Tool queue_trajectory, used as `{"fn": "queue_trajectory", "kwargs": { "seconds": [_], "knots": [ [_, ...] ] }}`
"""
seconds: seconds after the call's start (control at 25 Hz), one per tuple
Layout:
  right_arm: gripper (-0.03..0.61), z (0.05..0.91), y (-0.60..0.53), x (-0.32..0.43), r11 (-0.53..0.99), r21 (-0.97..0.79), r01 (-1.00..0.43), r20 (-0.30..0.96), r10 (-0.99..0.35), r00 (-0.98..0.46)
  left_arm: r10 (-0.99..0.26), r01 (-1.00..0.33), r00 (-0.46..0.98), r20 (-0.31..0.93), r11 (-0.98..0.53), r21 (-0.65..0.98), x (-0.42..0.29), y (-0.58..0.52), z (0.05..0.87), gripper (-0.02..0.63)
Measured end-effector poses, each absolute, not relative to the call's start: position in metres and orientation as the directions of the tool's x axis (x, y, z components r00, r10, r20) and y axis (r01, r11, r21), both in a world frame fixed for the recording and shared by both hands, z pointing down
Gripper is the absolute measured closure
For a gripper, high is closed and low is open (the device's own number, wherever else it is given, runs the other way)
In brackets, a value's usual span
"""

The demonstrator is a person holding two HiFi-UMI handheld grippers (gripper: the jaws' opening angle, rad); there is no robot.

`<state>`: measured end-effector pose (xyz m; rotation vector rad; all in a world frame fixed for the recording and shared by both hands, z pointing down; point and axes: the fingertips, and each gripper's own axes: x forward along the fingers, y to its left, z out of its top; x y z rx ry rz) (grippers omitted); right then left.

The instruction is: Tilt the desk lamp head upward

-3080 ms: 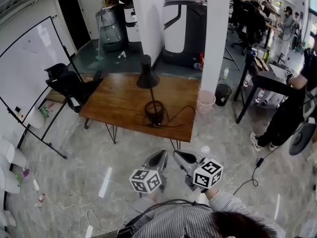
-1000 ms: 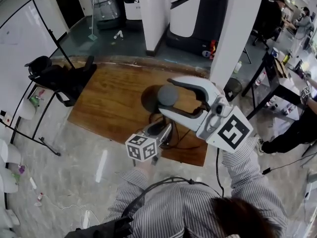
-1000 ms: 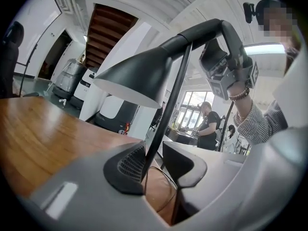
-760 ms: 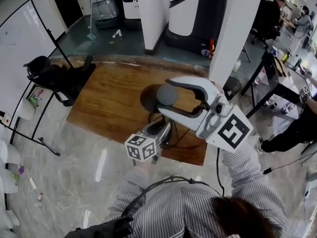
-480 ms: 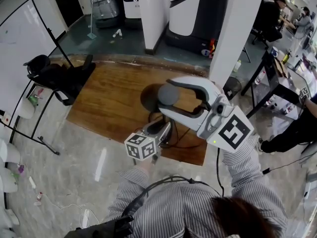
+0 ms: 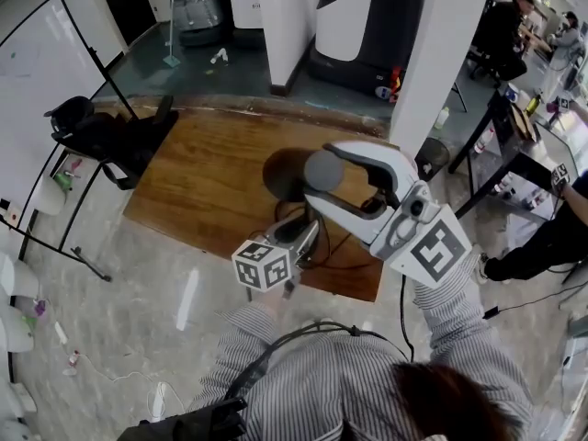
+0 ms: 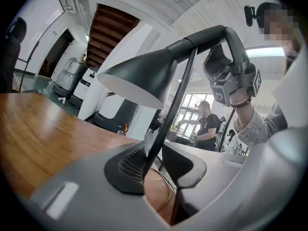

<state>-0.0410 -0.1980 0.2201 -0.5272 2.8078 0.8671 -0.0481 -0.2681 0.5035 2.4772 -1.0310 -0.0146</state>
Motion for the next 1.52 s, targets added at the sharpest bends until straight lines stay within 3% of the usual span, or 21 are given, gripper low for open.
{"fn": "queue_trajectory", "kwargs": {
  "seconds": [0.32, 1.12, 1.52],
  "knots": [
    [0.377, 0.23, -0.188, -0.048, 0.674, 0.629, -0.387, -0.234, -0.311, -0.921, -0.685, -0.673, 0.712, 0.157, -0.6, 0.432, -0.051, -0.269, 0.503, 0.509],
    [0.379, 0.254, -0.175, -0.05, 0.534, 0.715, -0.45, -0.28, -0.371, -0.885, -0.688, -0.664, 0.711, 0.145, -0.59, 0.459, -0.053, -0.27, 0.506, 0.506],
    [0.379, 0.267, -0.165, -0.049, 0.559, 0.694, -0.454, -0.284, -0.366, -0.886, -0.694, -0.668, 0.705, 0.145, -0.581, 0.465, -0.053, -0.27, 0.506, 0.505]
  ]
}}
